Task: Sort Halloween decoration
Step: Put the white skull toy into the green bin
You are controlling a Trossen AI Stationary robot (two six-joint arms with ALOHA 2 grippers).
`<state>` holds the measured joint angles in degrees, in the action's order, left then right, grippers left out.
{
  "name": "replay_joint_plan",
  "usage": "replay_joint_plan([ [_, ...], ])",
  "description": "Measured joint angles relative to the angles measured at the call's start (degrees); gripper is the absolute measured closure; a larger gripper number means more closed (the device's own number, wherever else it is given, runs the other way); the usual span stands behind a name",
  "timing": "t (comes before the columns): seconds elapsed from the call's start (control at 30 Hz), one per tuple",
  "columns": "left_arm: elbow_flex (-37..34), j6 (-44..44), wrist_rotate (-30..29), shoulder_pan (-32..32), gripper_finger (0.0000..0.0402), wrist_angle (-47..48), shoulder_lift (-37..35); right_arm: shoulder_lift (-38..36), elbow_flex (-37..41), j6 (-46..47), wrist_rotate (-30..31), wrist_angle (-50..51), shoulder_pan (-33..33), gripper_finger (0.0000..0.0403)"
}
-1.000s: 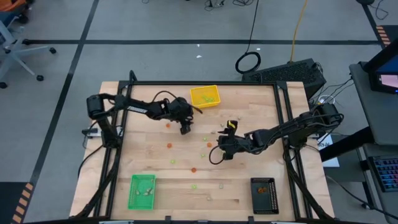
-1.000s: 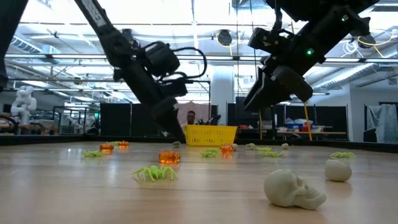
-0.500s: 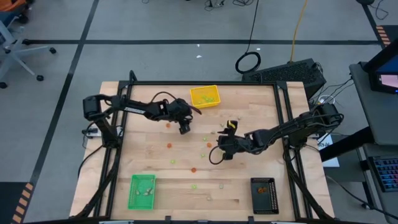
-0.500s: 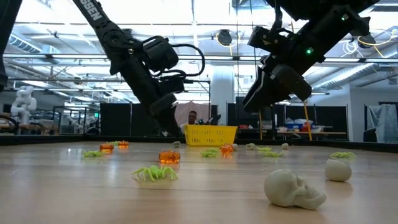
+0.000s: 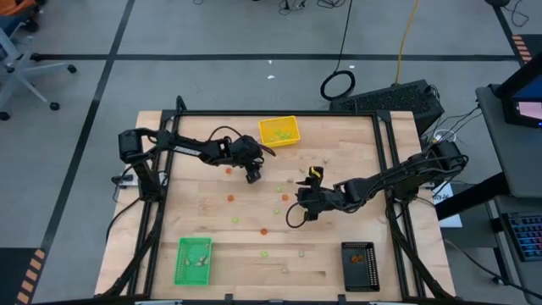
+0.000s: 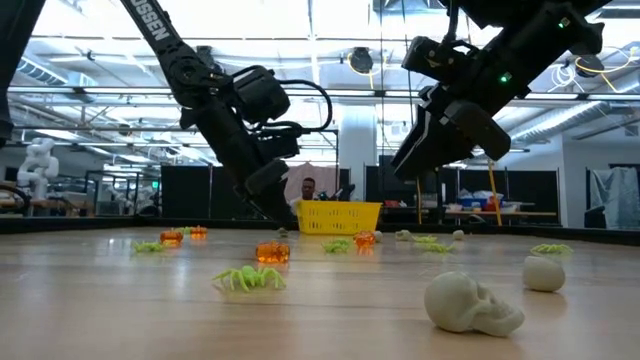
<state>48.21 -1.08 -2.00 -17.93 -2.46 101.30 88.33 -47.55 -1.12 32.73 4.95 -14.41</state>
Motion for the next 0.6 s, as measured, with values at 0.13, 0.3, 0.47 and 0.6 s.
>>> replay_joint_plan([
  [0.13, -0.1, 0.0, 0.0, -0.1, 0.0197, 0.0, 1.5, 0.0, 0.0, 0.0, 0.0, 0.0, 0.0, 0.0234],
  [0.3, 0.1, -0.2, 0.0, 0.1, 0.0197, -1.1, 3.5, 0.0, 0.0, -0.1, 0.0, -0.2, 0.0, 0.0234],
  [0.47, 0.1, -0.1, -0.4, 0.8, 0.0212, -1.9, 3.7, 0.0, 0.0, -0.1, 0.0, -0.2, 0.0, 0.0234],
  [0.6, 0.1, -0.1, -0.4, 0.9, 0.0250, -1.6, 3.8, 0.0, 0.0, -0.2, 0.0, -0.2, 0.0, 0.0234],
])
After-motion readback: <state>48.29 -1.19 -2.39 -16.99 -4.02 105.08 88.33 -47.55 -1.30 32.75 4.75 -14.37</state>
